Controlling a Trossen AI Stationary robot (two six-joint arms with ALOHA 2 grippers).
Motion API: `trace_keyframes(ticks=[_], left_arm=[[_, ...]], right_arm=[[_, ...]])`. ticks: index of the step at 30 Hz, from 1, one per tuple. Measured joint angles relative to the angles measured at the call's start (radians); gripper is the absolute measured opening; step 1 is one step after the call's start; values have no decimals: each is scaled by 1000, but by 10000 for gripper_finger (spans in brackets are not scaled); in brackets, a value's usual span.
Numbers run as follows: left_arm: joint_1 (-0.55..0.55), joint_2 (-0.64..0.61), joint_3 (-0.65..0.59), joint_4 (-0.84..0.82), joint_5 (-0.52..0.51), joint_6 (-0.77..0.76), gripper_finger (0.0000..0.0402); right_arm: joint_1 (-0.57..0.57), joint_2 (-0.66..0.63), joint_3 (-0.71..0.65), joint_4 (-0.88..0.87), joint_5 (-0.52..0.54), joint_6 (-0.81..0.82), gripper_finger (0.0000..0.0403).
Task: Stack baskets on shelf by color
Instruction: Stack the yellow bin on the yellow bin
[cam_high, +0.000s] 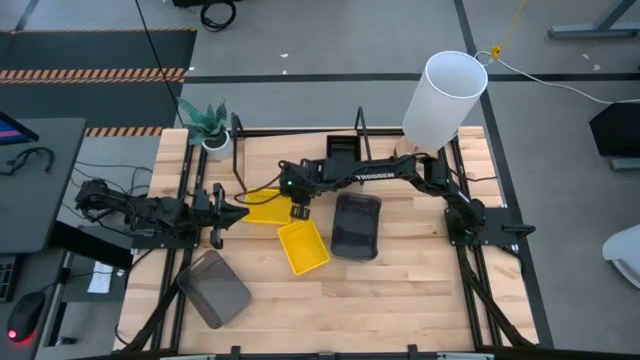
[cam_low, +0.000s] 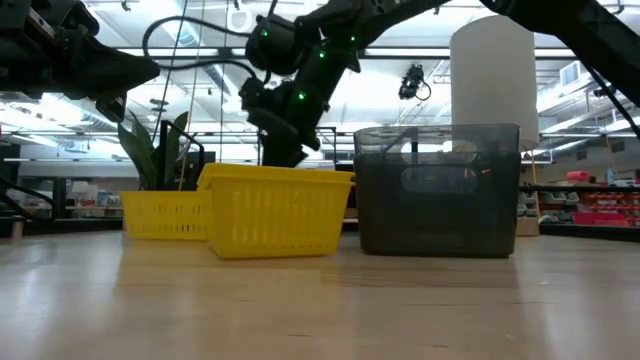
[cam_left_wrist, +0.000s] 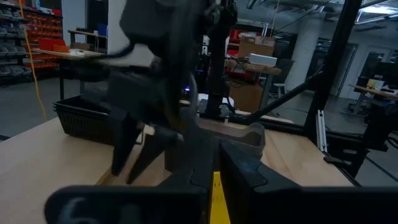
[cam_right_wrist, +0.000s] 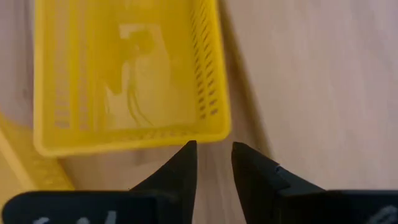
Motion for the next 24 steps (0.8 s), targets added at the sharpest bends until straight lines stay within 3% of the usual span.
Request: trace_keyframes(ticks=[12, 24], left_arm=[[0, 0, 0, 0, 0, 0, 35], [0, 0, 0, 0, 0, 0, 33]], right_arm=[[28, 0, -8, 7, 0, -110, 163], [38, 0, -8, 23, 0, -134, 170]])
